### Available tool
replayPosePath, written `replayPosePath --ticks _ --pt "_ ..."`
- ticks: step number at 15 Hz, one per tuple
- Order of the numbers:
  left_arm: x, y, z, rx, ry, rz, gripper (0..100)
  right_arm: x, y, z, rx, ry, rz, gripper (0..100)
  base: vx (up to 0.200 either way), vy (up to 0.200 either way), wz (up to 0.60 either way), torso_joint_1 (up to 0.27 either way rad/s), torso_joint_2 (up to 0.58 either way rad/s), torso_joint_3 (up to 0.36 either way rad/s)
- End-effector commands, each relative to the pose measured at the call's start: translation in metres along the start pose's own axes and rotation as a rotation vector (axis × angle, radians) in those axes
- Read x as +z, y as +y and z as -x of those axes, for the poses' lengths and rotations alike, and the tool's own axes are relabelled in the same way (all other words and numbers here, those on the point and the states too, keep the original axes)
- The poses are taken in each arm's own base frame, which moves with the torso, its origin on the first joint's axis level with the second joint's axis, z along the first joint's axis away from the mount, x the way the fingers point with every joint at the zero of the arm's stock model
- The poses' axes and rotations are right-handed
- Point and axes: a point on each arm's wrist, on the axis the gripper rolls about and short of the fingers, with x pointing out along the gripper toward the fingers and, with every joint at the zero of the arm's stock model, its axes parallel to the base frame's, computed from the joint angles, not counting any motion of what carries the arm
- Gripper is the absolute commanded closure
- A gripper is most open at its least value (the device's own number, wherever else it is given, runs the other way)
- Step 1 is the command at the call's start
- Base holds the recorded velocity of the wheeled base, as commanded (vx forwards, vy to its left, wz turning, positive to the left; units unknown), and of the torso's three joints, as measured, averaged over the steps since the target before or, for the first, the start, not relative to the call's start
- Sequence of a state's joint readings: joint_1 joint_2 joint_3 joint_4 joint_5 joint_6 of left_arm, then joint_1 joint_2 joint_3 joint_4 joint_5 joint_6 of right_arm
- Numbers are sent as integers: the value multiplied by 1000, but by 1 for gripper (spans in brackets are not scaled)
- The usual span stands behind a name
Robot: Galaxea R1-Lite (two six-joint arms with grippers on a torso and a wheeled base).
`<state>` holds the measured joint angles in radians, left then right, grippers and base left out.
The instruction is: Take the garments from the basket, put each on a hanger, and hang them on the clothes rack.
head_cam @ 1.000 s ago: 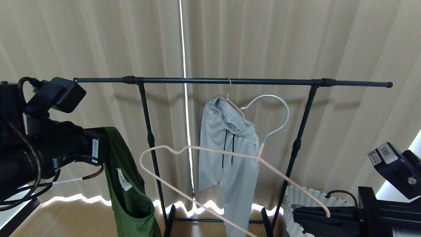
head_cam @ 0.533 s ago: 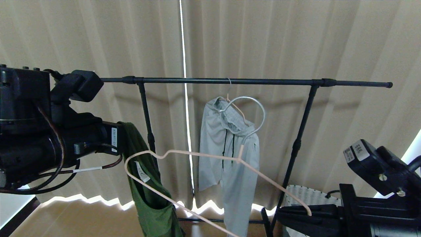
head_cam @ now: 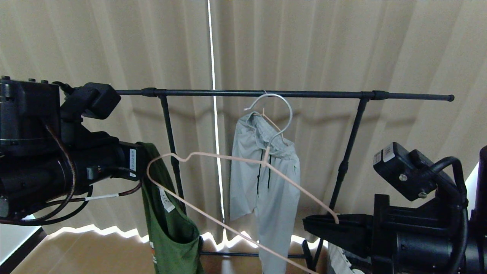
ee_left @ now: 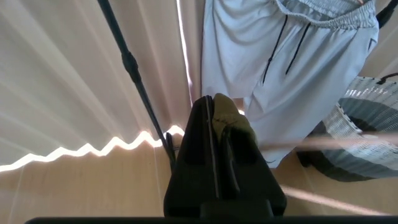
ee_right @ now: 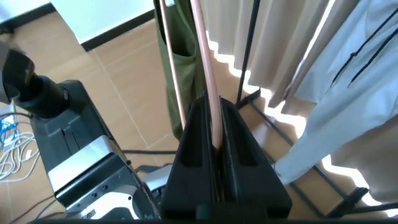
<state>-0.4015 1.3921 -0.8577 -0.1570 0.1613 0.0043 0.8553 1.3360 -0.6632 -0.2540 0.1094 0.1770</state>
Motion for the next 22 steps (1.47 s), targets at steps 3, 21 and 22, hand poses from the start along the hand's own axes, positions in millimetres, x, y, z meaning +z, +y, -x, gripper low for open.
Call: replayPosePath --ticks 3,21,22 --pt "-3 1 -2 33 14 -2 100 0 0 -5 -2 11 -1 100 0 0 0 0 0 0" --pt "-1 2 2 75 21 10 100 -2 6 -62 -116 40 -113 100 0 0 0 0 0 0" --pt "-1 3 4 77 20 11 100 -2 0 -64 -169 31 -121 100 0 0 0 0 0 0"
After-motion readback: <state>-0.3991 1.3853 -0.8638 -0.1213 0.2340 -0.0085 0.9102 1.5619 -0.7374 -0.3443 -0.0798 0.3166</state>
